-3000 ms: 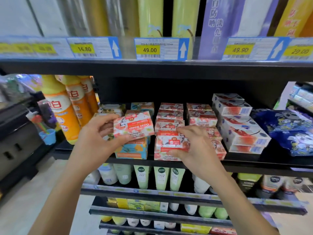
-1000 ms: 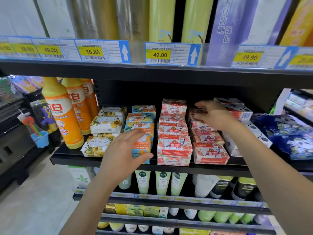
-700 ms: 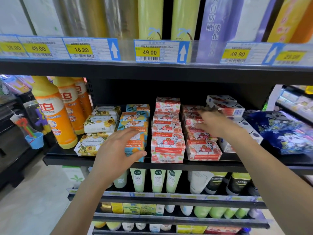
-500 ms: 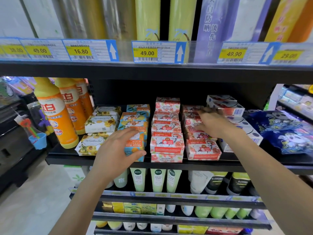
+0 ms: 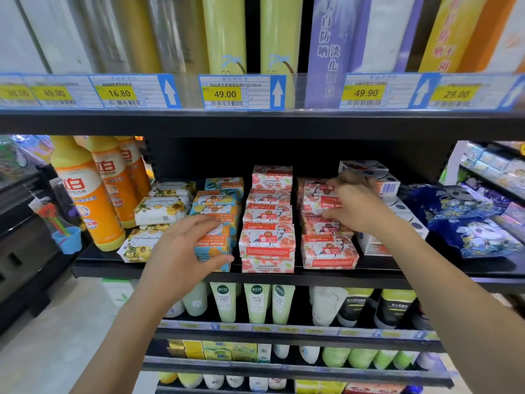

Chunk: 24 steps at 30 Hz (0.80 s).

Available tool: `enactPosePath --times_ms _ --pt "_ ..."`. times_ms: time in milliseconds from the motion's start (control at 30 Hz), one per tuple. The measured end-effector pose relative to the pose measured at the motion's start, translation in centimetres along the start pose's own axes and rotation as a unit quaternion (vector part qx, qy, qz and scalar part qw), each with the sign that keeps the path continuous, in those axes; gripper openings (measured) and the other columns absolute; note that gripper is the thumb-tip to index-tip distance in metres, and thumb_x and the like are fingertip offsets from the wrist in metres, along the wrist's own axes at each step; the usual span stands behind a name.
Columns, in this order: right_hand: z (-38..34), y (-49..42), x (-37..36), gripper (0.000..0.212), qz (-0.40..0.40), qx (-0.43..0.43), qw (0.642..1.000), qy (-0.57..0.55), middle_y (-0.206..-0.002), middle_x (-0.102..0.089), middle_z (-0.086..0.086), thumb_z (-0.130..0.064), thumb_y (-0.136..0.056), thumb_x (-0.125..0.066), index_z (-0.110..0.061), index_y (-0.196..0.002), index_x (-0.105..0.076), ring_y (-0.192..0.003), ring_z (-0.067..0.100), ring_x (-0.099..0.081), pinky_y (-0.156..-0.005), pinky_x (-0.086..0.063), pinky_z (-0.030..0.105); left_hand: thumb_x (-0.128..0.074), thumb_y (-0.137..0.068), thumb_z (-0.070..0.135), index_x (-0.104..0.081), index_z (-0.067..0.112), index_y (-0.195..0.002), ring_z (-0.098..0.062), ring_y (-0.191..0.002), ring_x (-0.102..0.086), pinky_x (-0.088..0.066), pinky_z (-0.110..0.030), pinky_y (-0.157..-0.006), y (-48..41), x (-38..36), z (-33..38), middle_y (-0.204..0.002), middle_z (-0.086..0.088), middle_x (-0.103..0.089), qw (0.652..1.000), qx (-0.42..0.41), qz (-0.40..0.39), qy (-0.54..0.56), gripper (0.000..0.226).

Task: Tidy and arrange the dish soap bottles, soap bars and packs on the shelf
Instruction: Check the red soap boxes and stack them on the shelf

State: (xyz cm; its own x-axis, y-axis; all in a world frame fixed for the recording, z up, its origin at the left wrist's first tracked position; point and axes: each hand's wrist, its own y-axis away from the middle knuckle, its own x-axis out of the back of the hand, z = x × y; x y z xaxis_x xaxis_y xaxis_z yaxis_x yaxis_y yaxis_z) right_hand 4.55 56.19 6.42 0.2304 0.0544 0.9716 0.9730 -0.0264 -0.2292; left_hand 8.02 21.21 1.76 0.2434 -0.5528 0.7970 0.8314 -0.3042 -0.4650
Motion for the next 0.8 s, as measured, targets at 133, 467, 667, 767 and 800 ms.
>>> enactPosePath --times_ms 133,467,667,767,800 --pt "0.4 3.2 2.1 0.077 0.071 -0.045 0.994 -0.063 -0.147 -0.042 0.008 -0.044 -0.082 -0.082 -0.018 -0.147 -0.050 -0.135 0.029 -0.046 -0.115 -0.029 0.044 -0.059 -0.077 0.069 -0.066 0.021 -0.133 -0.004 -0.122 -0.050 -0.041 -0.030 -0.105 -0.3 -0.1 2.7 -0.133 0.008 -0.062 0.999 -0.037 0.034 0.022 0.074" --pt "2.2 10.9 2.4 0.080 0.145 -0.083 0.964 -0.205 -0.119 -0.041 -0.006 -0.038 -0.070 -0.093 -0.013 -0.138 -0.060 -0.101 0.009 -0.049 -0.085 -0.040 0.023 -0.061 -0.088 0.069 -0.046 0.025 -0.152 -0.017 -0.147 -0.029 -0.019 -0.036 -0.122 -5.7 -5.6 11.8 -0.157 0.005 -0.042 0.974 -0.147 -0.141 -0.099 0.079" --pt "3.3 12.6 2.0 0.076 0.161 -0.071 0.959 -0.222 -0.112 -0.040 -0.011 -0.039 -0.068 -0.093 -0.017 -0.134 -0.063 -0.087 -0.002 -0.047 -0.072 -0.037 0.003 -0.061 -0.080 0.077 -0.049 0.020 -0.150 -0.028 -0.150 -0.023 -0.014 -0.043 -0.123 -7.1 -7.8 13.1 -0.159 -0.002 -0.040 0.946 -0.130 -0.192 -0.228 0.092" --pt "3.8 13.0 1.9 0.076 0.168 -0.068 0.957 -0.226 -0.112 -0.040 -0.011 -0.038 -0.068 -0.094 -0.016 -0.134 -0.063 -0.087 -0.004 -0.042 -0.074 -0.037 0.000 -0.064 -0.077 0.078 -0.055 0.018 -0.146 -0.028 -0.149 -0.025 -0.015 -0.043 -0.123 -7.3 -8.0 13.4 -0.156 -0.003 -0.043 0.944 -0.112 -0.203 -0.234 0.092" --pt "3.9 13.1 1.8 0.075 0.169 -0.067 0.956 -0.232 -0.112 -0.040 -0.010 -0.037 -0.068 -0.094 -0.015 -0.133 -0.063 -0.086 -0.005 -0.042 -0.074 -0.037 -0.001 -0.065 -0.076 0.078 -0.057 0.017 -0.144 -0.028 -0.149 -0.026 -0.016 -0.043 -0.123 -7.3 -8.0 13.4 -0.155 -0.003 -0.044 0.943 -0.110 -0.205 -0.237 0.092"
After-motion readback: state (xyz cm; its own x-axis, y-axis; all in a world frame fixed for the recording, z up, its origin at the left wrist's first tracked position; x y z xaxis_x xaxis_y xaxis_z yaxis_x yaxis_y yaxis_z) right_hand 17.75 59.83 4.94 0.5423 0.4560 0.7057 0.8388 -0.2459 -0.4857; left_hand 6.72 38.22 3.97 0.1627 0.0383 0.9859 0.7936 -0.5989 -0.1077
